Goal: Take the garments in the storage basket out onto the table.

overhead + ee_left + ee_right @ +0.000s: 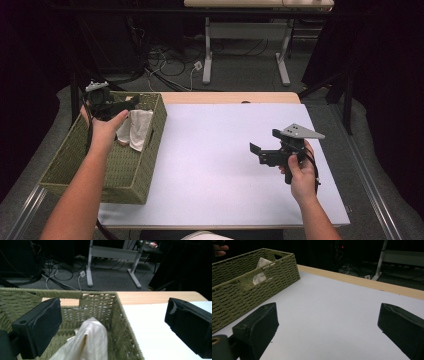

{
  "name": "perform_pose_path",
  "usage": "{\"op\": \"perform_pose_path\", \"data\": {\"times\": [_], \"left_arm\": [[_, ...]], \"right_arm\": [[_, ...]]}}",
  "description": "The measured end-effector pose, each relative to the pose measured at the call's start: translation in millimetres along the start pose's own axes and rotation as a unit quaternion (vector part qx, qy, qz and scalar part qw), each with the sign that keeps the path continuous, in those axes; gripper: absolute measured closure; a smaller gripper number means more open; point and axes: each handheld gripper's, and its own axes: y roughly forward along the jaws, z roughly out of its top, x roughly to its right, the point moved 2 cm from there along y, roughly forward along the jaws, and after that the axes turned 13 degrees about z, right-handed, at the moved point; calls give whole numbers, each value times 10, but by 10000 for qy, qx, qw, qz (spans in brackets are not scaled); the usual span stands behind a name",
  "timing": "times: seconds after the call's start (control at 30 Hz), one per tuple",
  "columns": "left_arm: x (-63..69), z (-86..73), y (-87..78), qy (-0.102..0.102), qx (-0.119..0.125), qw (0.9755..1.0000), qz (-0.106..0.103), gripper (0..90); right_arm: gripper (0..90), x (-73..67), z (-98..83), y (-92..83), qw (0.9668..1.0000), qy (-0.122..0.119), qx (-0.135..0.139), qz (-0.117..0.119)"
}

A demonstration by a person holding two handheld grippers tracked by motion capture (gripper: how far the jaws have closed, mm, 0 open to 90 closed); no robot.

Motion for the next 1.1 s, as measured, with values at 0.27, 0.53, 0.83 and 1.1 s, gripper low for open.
{"op": "perform_pose_path", "data": {"times": [0.27,0.53,0.83,1.1], "left_arm": [[32,-53,109,151,-242,9996,70,12],[19,-120,269,242,-491,9982,233,24],[-47,-267,407,151,-646,9968,453,29],[-120,-370,519,13,-860,9951,479,39]], "right_arm": [[31,1,-20,29,10000,17,-38,11],[31,0,-27,39,10000,2,-70,21],[32,4,-47,62,9999,6,-118,16],[32,-8,-68,94,9998,6,-186,29]]}}
